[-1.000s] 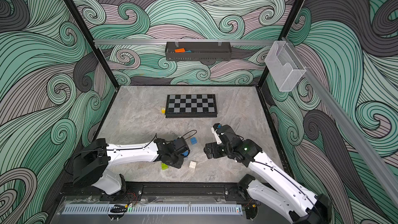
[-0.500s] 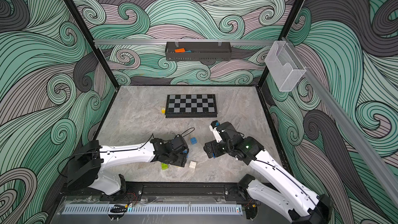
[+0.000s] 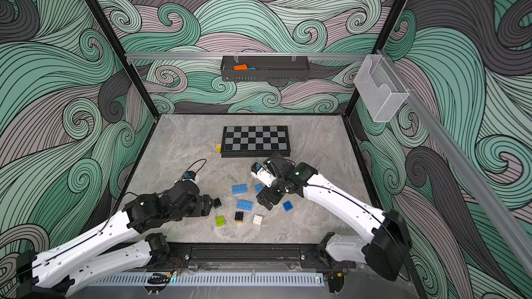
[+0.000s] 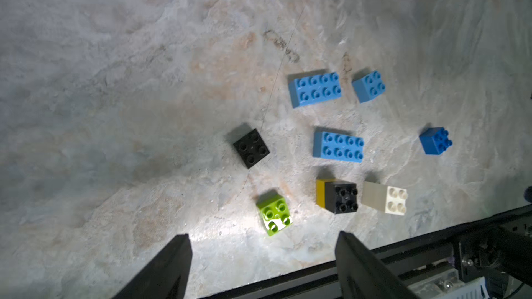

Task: Assemble a giraffe with lego
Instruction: Pick up the lego brick from the center of the board.

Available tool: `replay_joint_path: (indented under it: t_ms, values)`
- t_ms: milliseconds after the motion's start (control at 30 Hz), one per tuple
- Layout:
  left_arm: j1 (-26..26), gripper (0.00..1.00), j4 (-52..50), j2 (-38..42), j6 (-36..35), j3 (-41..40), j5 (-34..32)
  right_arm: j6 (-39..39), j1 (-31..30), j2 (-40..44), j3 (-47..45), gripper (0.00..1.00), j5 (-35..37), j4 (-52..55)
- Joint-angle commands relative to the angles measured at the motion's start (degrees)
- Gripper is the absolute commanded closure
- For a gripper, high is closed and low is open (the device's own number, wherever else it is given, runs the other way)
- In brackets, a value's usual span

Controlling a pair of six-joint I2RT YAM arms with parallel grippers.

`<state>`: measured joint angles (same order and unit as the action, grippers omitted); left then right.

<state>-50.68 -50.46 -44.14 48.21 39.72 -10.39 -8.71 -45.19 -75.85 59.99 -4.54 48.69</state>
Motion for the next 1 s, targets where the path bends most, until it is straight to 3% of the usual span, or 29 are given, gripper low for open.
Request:
replay_joint_path:
  t_ms: [0, 500, 967]
  values:
    - [1.2, 0.18, -0.8, 2.5, 1.5, -2.0, 3.8, -8.6, -2.5, -4.4, 0.4, 0.04, 0.4, -3.4]
    - [1.8, 0.16, -2.7, 4.4, 1.0, -0.1, 5.6, -12.0, -5.7, -22.1, 3.4, 0.10, -1.1, -12.7]
    - [3.0, 0.15, -2.8, 3.9, 0.4, 0.4, 5.8, -12.7, -8.0, -29.5, 4.5, 0.31, -1.6, -15.3]
